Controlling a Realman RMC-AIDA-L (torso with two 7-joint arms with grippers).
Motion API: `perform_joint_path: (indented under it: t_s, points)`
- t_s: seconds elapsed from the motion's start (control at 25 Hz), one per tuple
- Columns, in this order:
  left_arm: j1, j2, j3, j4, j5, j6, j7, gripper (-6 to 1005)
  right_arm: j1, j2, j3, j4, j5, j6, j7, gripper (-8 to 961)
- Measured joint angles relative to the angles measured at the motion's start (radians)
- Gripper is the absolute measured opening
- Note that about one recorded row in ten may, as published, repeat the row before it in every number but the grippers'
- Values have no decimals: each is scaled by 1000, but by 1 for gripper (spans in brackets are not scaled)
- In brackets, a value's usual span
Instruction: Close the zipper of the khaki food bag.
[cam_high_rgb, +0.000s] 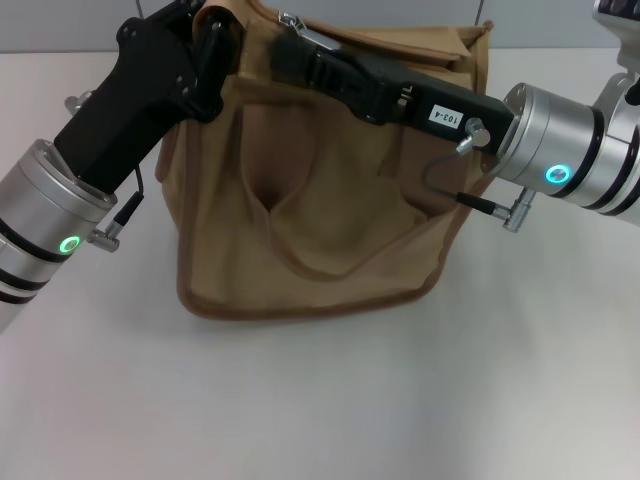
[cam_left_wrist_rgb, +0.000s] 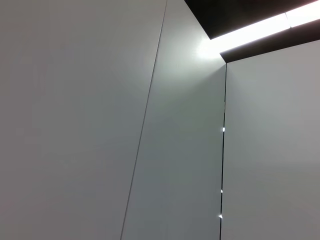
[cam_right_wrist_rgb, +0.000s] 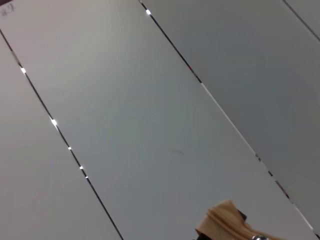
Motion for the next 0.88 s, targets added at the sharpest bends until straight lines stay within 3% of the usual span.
perform_joint_path:
  t_s: [0.16,0.36,0.88]
  points:
    - [2,0,-1,0,0,1,0,64,-2,0,-1,5,0,10,3,83]
    - [4,0,-2,0,0,2,0,66,-10,0,6,10,0,12,3,-1]
    - [7,0,-2,-1,-5,7,0,71,-84,0,33,-2,0,-115,-11,116]
